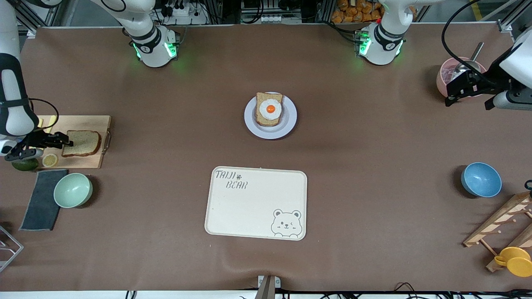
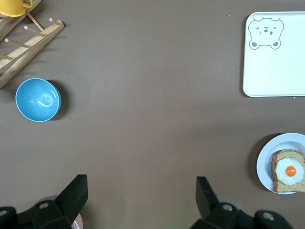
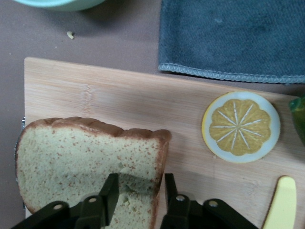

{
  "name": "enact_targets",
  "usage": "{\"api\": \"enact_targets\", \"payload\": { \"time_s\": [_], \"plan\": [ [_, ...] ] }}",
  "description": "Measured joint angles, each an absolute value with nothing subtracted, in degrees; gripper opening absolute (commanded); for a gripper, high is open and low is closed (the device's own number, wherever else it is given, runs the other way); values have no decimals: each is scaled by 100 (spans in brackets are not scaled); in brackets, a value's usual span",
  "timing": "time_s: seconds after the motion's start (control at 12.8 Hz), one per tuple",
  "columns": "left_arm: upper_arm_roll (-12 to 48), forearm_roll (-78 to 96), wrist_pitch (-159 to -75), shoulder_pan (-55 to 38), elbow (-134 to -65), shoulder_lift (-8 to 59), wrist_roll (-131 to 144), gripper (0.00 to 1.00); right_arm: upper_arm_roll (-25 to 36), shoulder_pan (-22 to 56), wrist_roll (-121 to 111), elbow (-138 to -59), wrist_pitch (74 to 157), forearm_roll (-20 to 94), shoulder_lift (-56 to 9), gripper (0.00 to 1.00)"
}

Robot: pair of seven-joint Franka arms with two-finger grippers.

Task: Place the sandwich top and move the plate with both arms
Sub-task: 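Reach the right gripper down to the bread slice on the cutting board, then close the right gripper on the bread slice edge and lift it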

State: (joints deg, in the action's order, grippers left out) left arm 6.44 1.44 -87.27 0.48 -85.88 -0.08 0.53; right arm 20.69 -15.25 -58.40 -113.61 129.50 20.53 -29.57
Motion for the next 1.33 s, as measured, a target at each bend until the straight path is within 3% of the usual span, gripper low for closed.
{"api": "enact_targets", "payload": {
  "time_s": [0.23,0.7,1.02,1.33],
  "plan": [
    [644,144,-8727,48,-8588,-8,53,100,2112,-1594,-6573,-11354,12923,2614,-3045,0],
    [644,144,-8727,48,-8588,-8,53,100,2091,-1615,-6696,-11230,12690,2712,-3056,0],
    [644,144,-8727,48,-8588,-8,53,100,2026,-1542,-6342,-10784,11806,2729,-3059,0],
    [644,144,-8727,48,-8588,-8,53,100,1940,-1339,-5057,-10066,10283,2531,-3058,0]
  ]
}}
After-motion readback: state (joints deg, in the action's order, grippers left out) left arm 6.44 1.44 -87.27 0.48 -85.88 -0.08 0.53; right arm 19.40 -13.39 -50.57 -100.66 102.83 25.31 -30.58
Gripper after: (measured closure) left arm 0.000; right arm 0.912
